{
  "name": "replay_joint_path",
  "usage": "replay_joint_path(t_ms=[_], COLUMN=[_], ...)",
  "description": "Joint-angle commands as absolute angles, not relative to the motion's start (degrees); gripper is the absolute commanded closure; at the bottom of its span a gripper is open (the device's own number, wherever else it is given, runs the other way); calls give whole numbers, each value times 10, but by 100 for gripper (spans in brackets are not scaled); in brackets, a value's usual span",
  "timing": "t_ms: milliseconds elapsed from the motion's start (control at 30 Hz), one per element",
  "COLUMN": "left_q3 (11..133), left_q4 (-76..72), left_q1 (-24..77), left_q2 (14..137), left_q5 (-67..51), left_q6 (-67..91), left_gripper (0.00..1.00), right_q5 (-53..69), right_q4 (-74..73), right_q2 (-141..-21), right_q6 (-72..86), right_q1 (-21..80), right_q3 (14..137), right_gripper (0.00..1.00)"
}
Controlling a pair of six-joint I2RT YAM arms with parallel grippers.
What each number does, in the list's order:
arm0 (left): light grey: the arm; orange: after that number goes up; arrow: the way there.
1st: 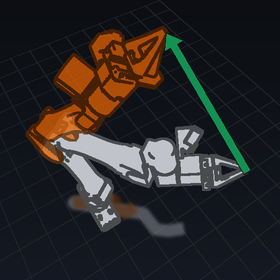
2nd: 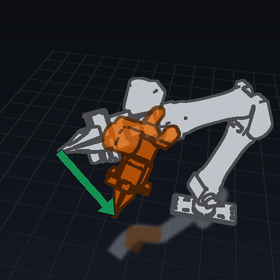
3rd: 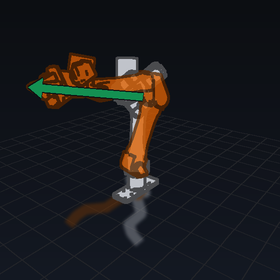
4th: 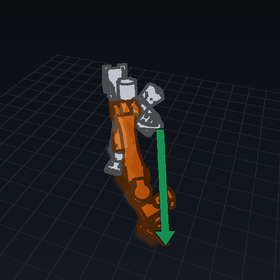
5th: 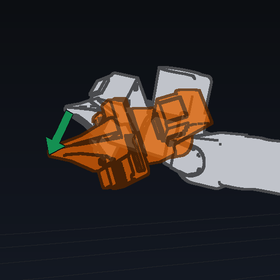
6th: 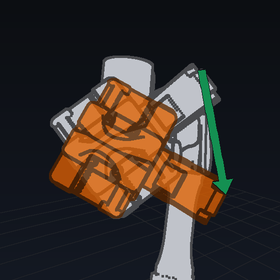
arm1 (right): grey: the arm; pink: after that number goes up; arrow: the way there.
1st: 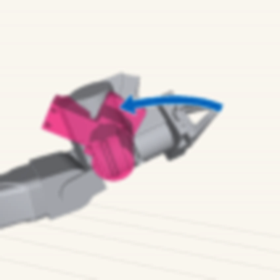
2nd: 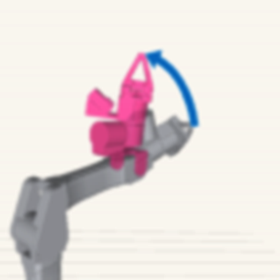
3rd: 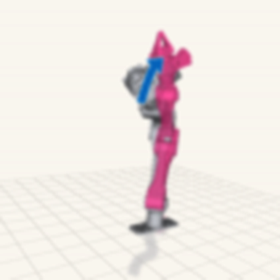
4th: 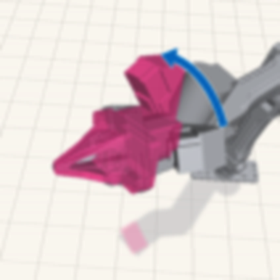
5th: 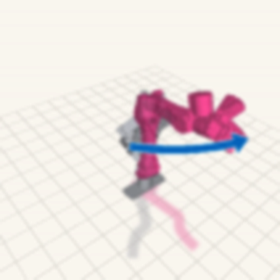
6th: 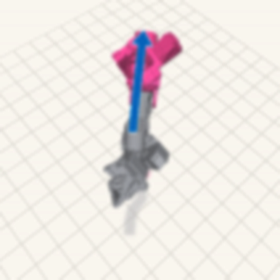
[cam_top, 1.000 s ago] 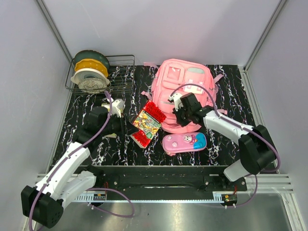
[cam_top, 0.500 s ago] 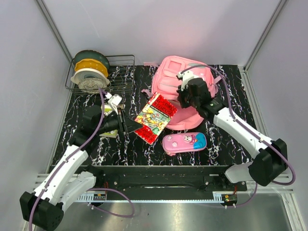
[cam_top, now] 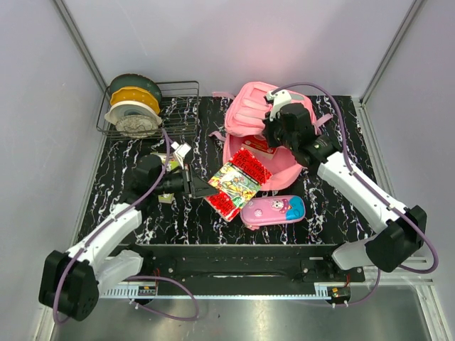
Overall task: Pack the student bag
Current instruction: Place the book in the student bag.
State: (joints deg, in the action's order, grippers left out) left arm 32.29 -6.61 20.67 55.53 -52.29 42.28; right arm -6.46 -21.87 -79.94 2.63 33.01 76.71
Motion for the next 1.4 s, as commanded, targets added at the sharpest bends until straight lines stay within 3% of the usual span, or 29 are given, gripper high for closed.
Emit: replay_joint_path(t_ms=[0, 133, 600, 767, 1167, 1367], left_q3=[319, 328, 389, 424, 509, 561], left_q4=[-195, -263, -737, -710, -447, -403], left_q1=[205, 206, 221, 228, 245, 248], left_q2=[578, 643, 927, 965, 988, 1045], left_q5=[-550, -526, -482, -442, -328, -336], left_q6=[466, 523, 832, 810, 676, 671], left_gripper=[100, 100, 100, 100, 100, 100], right_q5=[-48, -46, -83, -82, -80, -84], right_q4=[-163, -163, -163, -162, -163, -163], right_q2=[-788, -786, -785, -775, -756, -751], right_q6=[47, 53, 56, 62, 70, 66], right_q1=[336, 354, 411, 419, 439, 446], right_q3=[817, 815, 801, 795, 789, 790], right_gripper=[100, 100, 100, 100, 100, 100])
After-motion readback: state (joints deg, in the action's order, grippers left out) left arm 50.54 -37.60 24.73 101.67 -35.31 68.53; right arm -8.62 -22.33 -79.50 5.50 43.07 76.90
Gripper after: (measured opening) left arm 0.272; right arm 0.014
